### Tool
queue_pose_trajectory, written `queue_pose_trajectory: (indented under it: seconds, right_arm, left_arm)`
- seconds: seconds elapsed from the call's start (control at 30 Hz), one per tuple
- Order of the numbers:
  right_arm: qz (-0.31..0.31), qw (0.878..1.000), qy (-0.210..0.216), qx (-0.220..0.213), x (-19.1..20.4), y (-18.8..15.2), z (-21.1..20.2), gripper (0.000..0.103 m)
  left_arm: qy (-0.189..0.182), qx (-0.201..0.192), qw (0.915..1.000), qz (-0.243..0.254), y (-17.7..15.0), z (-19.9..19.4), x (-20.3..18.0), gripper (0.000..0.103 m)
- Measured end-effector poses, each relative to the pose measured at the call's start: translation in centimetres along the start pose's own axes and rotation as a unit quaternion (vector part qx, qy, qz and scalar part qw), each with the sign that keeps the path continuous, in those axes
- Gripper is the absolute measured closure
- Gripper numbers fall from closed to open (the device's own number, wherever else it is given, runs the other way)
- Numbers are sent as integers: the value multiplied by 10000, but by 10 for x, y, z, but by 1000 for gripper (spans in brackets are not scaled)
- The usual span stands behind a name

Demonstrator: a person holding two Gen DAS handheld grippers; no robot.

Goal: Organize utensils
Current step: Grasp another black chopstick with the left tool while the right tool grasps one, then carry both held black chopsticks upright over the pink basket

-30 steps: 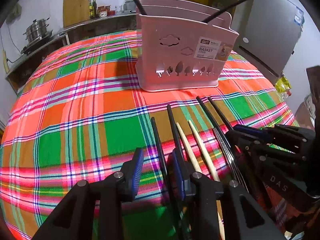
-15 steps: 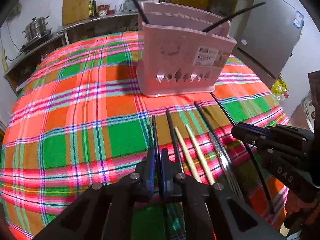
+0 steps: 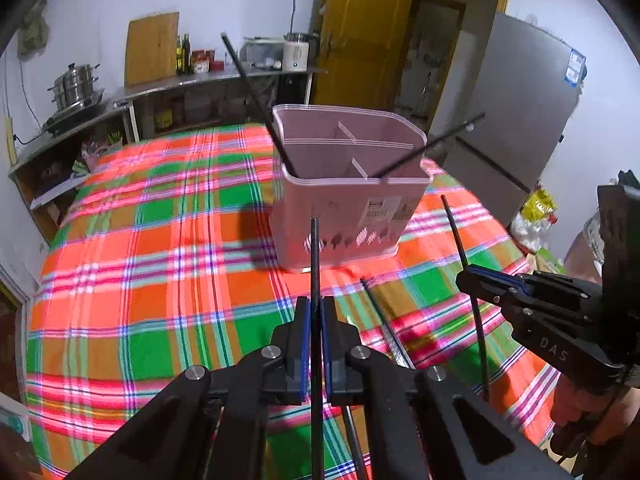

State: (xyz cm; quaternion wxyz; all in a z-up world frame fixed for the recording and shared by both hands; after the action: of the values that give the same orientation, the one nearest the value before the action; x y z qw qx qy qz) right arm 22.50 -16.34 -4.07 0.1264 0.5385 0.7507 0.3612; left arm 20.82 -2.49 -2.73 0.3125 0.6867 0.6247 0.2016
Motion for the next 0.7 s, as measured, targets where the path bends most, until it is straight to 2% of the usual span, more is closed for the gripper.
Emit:
queue_pose_trajectory:
  seconds: [0.4,0.7]
  right_arm:
    - [-114,9984,43,-552,11,35,-37,98]
    - [-145,9971,22,-740,12,45,-52,98]
  left_arm:
    - [-61,-470,9989,13,35,-38,0,98]
    - [-94,-607,9981,-5,45,-51,1,98]
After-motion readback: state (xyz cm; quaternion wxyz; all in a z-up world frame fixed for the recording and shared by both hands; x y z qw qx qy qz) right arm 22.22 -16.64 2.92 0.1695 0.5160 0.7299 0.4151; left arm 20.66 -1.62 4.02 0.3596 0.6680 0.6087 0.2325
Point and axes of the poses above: each gripper's, at about its wrist camera, not at the fingertips, and z roughly the way its jaws point, x to its left, y to its top, the point moved 9 cm from there along z, roughly the way its jaws point, and after that the axes turned 3 degrees about y, right-handed, at the moved point
